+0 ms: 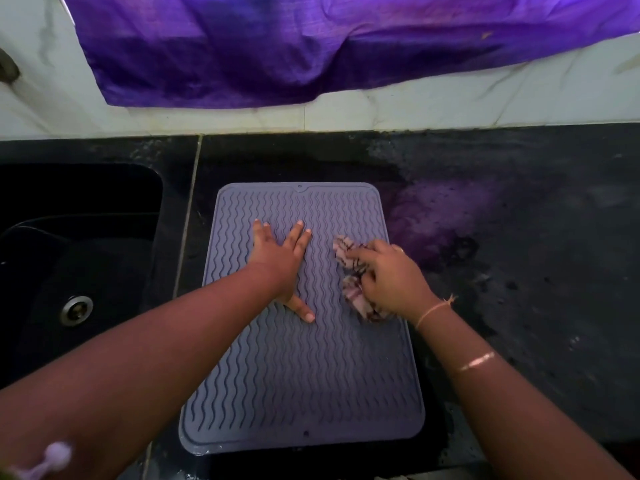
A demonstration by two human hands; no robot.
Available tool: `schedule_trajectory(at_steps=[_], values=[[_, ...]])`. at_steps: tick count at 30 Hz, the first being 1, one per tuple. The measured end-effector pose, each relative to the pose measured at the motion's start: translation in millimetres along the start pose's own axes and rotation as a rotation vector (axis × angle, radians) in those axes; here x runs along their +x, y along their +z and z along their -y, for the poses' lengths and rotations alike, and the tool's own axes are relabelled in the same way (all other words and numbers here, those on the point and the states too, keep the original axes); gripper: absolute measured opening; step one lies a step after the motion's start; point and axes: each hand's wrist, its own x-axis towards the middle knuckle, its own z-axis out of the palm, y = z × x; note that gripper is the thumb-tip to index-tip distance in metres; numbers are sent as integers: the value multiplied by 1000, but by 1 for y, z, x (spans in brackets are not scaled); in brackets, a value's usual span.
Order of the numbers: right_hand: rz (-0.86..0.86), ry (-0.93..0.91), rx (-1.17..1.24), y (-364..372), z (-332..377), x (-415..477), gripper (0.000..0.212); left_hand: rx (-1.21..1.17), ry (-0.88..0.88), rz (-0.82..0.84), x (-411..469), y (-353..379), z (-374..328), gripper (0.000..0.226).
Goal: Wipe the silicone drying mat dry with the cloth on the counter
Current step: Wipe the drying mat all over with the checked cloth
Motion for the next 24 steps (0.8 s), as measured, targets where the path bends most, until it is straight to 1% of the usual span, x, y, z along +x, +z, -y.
schedule_trajectory(at_steps=[2,4,6,9,11,12,13,15,16,17,18,20,22,24], values=[[67,-12,75,-4,-2,-14,45,-5,-2,-3,0,1,1,150],[121,24,262,-16,-2,-13,40,-9,-1,-5,1,2,1,150],[76,48,460,-32,-3,3,42,-10,4,-4,2,3,1,150],[-32,21,565,-56,-3,50,53,-18,4,0,6,5,1,152],[-56,-4,517,-63,-5,87,56,-23,6,-1,7,6,2,152],[-19,11,439,-61,-8,105,57,-25,6,-2,8,6,2,152],[66,43,324,-55,-9,118,61,-25,5,-1,8,7,2,152],[251,157,50,-36,-10,131,75,-23,0,1,8,7,2,152],[260,206,-39,-24,-9,130,79,-22,-3,2,8,7,2,152],[200,231,-84,-14,-7,127,78,-22,-5,0,8,7,1,152],[104,227,-113,-7,-4,121,75,-18,-7,-3,8,7,2,152],[-38,183,-158,-1,0,106,65,-2,-6,-5,8,6,1,152],[-85,117,-127,2,0,86,55,15,-5,-6,8,6,1,151],[-93,33,-70,6,0,59,49,20,-5,-6,7,6,1,151]])
